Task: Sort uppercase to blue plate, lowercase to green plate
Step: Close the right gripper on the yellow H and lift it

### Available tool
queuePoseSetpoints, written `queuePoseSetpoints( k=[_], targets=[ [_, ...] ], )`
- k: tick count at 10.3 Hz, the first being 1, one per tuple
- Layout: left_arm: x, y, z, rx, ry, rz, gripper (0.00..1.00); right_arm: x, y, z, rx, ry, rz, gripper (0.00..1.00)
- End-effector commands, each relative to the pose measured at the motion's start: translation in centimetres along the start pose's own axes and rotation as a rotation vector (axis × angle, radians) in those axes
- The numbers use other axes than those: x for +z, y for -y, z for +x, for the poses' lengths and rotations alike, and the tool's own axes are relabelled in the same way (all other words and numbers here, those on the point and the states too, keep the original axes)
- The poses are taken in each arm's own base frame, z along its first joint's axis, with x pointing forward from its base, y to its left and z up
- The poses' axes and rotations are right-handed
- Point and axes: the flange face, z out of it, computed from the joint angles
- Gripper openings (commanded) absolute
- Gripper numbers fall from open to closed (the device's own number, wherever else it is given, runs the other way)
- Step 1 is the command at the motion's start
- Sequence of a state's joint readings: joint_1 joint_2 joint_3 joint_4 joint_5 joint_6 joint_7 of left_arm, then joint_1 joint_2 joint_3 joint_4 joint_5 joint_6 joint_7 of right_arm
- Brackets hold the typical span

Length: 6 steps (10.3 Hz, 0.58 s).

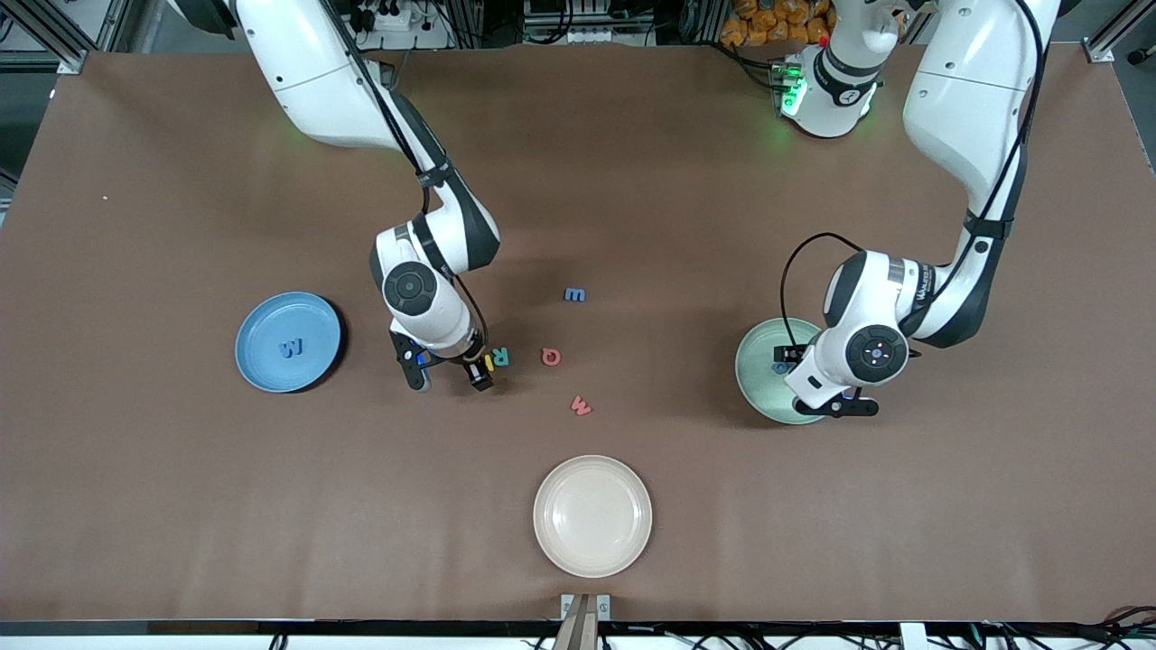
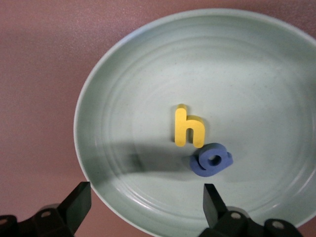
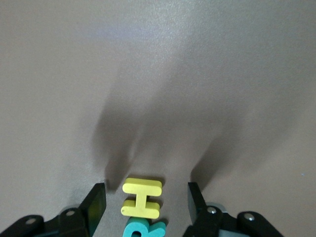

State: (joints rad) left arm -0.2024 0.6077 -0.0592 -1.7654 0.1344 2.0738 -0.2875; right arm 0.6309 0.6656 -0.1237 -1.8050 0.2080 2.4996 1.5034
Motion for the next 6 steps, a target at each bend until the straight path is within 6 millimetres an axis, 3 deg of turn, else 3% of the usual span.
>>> queuePoseSetpoints(
  k=[1,6],
  targets=[
    [-0.56,0.19,-0.26,0.016,0.011,-0.015,1.00,0.57,0.39,-0.50,-0.018,-0.013,0.003,0.69],
    [-0.56,0.19,-0.26,0.016,0.011,-0.015,1.00,0.72,0.37,-0.71,-0.035,-0.023,0.001,0.49]
  ],
)
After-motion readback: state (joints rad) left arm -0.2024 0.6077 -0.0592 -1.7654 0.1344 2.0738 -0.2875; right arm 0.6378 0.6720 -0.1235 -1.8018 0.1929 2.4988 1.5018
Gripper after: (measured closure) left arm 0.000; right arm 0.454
